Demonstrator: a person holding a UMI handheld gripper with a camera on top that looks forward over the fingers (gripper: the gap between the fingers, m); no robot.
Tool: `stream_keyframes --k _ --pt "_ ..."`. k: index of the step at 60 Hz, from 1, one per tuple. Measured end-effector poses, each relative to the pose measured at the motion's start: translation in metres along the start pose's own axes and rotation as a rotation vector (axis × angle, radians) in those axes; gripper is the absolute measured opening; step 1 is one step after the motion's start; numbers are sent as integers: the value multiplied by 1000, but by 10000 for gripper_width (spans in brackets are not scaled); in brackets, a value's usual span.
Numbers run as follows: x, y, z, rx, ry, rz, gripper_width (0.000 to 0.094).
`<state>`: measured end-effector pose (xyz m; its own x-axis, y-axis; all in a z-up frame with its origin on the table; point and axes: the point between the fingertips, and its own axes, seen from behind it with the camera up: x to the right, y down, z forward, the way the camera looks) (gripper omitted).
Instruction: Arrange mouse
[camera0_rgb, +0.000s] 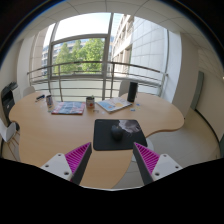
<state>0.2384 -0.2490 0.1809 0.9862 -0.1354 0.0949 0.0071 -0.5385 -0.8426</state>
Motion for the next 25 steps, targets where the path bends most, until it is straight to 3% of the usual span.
stream_keyframes --k 25 --pt "-4 30 -70 -3 20 -1 844"
